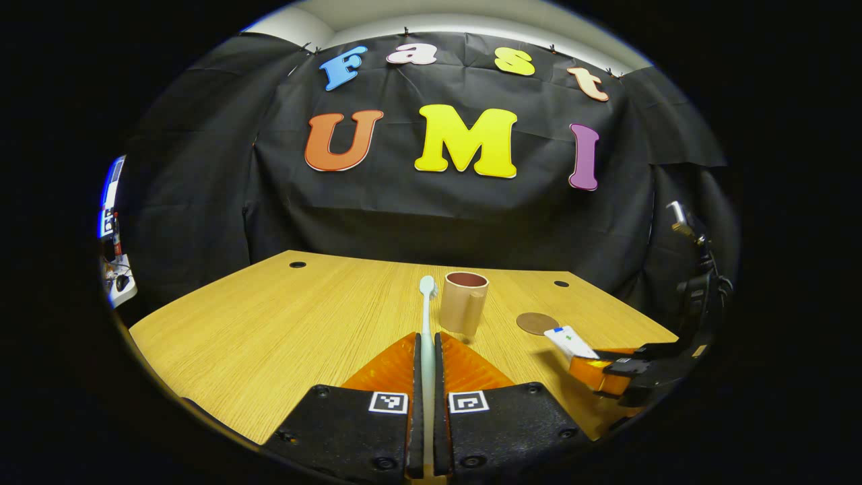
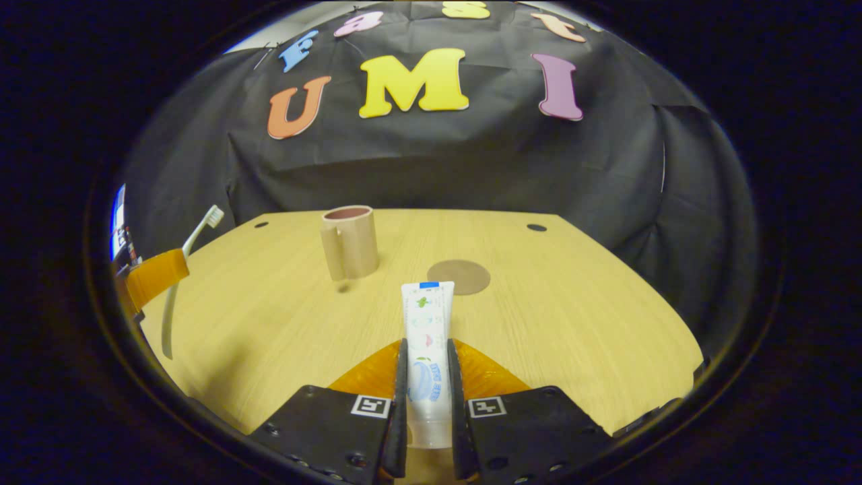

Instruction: Put the toothbrush and toothpaste on the desktop into the cup, then pick up the cup and place it on the coaster on the desktop.

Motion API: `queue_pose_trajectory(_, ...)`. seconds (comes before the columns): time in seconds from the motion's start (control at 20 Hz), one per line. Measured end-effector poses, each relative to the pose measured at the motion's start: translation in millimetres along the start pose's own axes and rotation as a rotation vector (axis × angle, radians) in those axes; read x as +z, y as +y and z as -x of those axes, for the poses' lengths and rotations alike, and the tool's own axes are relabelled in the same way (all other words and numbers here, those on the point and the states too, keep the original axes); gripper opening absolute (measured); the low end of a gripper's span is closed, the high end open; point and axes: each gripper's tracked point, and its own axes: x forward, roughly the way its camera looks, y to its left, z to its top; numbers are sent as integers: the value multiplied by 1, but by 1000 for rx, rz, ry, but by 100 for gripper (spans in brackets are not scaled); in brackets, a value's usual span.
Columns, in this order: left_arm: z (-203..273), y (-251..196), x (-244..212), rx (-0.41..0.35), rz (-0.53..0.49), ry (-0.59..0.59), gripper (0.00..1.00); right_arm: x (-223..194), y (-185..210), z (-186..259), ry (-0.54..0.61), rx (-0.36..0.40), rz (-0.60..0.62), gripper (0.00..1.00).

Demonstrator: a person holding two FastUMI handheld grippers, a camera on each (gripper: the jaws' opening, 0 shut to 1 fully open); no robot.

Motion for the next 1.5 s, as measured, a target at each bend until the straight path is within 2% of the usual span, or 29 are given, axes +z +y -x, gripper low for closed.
queue_pose_trajectory(0.05,0,2,2,2,-4,-4,8,11,0,6,-40,1,-9,24)
queue_pose_trajectory(0.1,0,5,5,4,-3,-9,8,23,0,12,-83,-2,-18,27)
queue_pose_trajectory(0.3,3,9,15,9,7,-27,8,67,-1,39,-228,-6,-19,27)
queue_pose_trajectory(0.35,4,9,18,12,6,-32,8,78,0,46,-261,2,-17,29)
queue_pose_trajectory(0.5,3,4,26,7,-3,-44,8,108,1,65,-353,18,0,27)
queue_pose_trajectory(0.7,-3,-4,38,5,-22,-56,8,128,-4,86,-438,25,2,27)
queue_pose_trajectory(0.95,-30,-30,52,-49,-54,-66,8,123,-17,91,-458,25,-2,27)
queue_pose_trajectory(1.2,-88,-52,80,-102,-73,-114,8,113,-31,81,-440,37,-22,27)
queue_pose_trajectory(1.35,-134,-54,95,-110,-58,-133,8,104,-42,71,-425,27,-29,27)
queue_pose_trajectory(1.5,-172,-52,112,-87,-74,-170,8,95,-50,60,-394,27,-42,27)
